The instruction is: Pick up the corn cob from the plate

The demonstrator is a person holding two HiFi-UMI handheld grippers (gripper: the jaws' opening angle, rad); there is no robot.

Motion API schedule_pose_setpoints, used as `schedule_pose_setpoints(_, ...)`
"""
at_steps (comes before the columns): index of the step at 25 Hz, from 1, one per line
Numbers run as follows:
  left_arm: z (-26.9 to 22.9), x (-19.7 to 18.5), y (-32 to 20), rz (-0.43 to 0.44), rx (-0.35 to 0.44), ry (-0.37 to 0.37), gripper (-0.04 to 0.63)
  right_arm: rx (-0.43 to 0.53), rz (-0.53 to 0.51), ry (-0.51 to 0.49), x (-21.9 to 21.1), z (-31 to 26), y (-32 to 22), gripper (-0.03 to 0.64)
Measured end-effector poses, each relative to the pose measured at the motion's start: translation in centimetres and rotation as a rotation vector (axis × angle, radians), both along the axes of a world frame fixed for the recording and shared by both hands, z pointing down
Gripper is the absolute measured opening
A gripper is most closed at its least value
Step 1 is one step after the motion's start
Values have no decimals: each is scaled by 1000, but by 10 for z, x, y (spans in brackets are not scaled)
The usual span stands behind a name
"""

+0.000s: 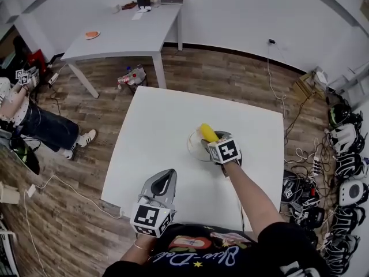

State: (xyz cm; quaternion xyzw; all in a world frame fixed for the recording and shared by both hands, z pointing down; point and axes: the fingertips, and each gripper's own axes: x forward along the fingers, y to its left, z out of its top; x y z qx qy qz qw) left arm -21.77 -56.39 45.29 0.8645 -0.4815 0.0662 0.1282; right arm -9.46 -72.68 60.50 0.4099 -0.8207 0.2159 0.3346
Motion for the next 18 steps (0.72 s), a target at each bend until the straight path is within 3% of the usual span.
schedule_pose_setpoints(3, -5, 4, -6, 13, 21, -4, -2, 81, 98, -166, 13, -42, 3, 255)
schedule_pose_setpoints(6, -14, 12, -15, 33, 51, -12, -2, 223, 171, -360, 29, -101, 17, 255)
schedule_pose_setpoints(11, -31, 26, -35, 64, 104, -11, -2, 466, 172, -595, 52, -195, 64, 255)
schedule_pose_setpoints(15, -40, 42, -47, 100, 130, -5, -2, 540, 161, -668, 66, -222, 100, 255)
schedule_pose_setpoints(18, -44, 56, -51, 130, 138, -11, -2, 539, 191, -674, 78, -223, 113, 255)
